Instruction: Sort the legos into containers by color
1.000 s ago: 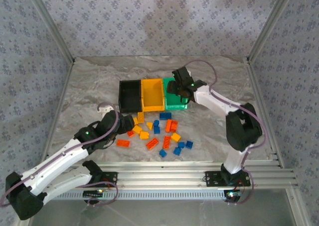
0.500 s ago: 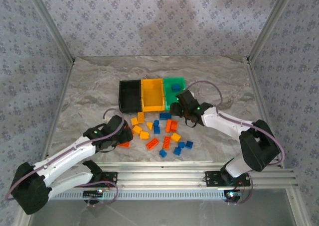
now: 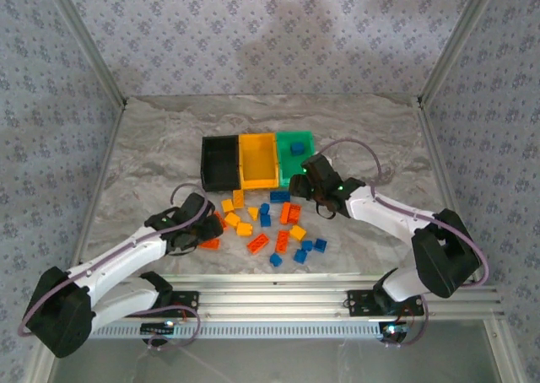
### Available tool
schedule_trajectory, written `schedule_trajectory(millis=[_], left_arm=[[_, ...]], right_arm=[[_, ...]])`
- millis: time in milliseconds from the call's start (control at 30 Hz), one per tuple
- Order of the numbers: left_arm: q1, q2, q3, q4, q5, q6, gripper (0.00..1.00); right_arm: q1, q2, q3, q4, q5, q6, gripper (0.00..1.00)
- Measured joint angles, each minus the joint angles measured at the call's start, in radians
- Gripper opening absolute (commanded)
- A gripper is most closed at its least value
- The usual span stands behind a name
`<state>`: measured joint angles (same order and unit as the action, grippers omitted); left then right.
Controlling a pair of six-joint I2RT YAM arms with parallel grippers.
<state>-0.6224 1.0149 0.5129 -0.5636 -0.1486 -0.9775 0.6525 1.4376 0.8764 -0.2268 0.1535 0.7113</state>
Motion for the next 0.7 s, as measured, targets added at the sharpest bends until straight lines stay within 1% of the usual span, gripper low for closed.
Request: schedule_trajectory(millis=[133,233,333,500,600,700], left_arm=[[0.035,-0.005,-0.007,0.053,0.002,0.026,0.73],[0.059,0.013,-0.005,0.114,0.006,0.050,0.72],[0.067,0.064,0.006,0.170,0.008,0.070,0.71],[0.067,0.195,0.047,0.256,0.033,0.096,0.65],[0.067,0.267,0.072,0.295,0.050,0.106,0.58],[0.067,0.302,0.092,0.316,0.058,0.112,0.52]], right_arm=[[0.000,-0.002,-0.004,0.000,0.000,0.000,0.69],[0.000,-0.011,-0.010,0.000,0.000,0.000,0.69],[-0.002,-0.024,-0.016,0.001,0.000,0.000,0.69],[-0.013,-0.034,-0.032,0.009,0.000,0.000,0.69],[-0.019,-0.035,-0.041,0.010,0.000,0.003,0.69],[-0.023,-0.037,-0.044,0.011,0.000,0.004,0.69]])
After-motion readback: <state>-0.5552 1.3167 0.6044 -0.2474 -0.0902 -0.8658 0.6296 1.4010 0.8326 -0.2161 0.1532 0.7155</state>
